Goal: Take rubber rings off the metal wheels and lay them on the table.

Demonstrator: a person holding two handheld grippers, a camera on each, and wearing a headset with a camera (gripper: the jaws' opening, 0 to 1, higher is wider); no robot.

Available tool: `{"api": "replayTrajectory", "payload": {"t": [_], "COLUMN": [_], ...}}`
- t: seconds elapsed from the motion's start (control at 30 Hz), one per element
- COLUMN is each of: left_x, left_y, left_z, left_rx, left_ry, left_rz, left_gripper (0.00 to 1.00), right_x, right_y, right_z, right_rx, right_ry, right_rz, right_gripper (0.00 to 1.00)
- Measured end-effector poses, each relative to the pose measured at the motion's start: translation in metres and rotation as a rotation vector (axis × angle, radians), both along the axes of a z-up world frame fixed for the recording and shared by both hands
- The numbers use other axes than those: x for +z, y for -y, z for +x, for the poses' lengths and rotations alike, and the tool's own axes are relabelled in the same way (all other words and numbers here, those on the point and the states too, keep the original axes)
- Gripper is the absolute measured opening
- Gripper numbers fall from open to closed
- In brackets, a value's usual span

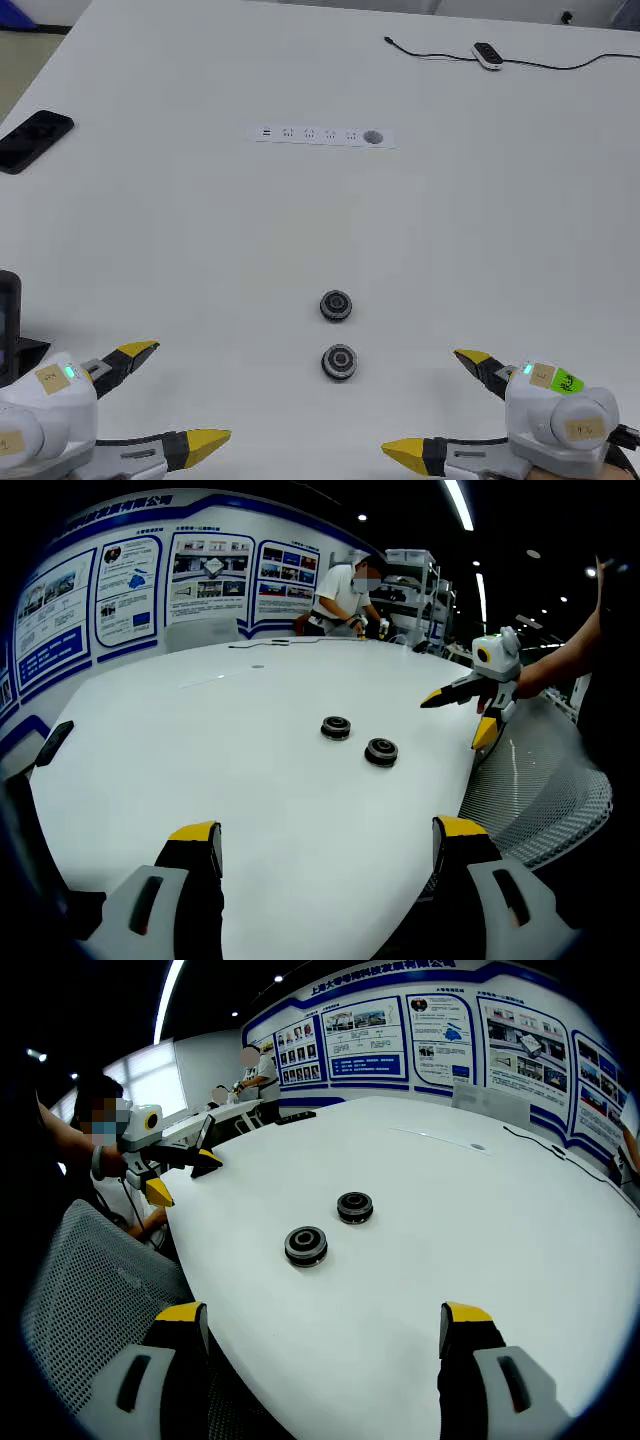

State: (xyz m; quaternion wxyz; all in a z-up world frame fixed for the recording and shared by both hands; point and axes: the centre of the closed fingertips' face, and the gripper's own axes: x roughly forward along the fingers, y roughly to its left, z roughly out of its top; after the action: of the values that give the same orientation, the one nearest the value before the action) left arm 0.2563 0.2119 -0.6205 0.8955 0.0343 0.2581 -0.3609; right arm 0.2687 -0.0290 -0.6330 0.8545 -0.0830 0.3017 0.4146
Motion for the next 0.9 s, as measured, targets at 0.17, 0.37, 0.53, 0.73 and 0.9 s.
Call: {"api": "replayTrajectory", "payload": {"t": [0.17,0.37,0.53,0.73,0.9], "left_x": [-0.0003,0.0017,0.0008,0.0002,-0.0004], "left_y": [0.0008,0.0029,0.0029,0.0055,0.0079], "left_z": [-0.0003,0.0003,0.0008,0.0002,0.0005], "left_rx": [-0.002,-0.005,-0.009,-0.015,-0.023], "left_ry": [-0.003,-0.001,-0.002,-0.010,-0.009], "left_rz": [0.001,0.000,0.000,-0.001,0.002], "left_gripper": [0.88,0.88,0.87,0.86,0.84], "right_x": [-0.0005,0.0000,0.0007,0.0000,-0.0004], "right_y": [-0.0002,-0.0009,-0.0007,-0.0010,-0.0025], "right_z": [0.0001,0.0004,0.0011,0.0008,0.0009], "right_rx": [0.001,0.003,0.002,0.002,-0.002], "right_ry": [-0.001,0.000,0.000,-0.003,-0.009], "right_rz": [0.000,0.001,0.001,0.001,0.009], "right_gripper": [0.97,0.97,0.97,0.96,0.95]}}
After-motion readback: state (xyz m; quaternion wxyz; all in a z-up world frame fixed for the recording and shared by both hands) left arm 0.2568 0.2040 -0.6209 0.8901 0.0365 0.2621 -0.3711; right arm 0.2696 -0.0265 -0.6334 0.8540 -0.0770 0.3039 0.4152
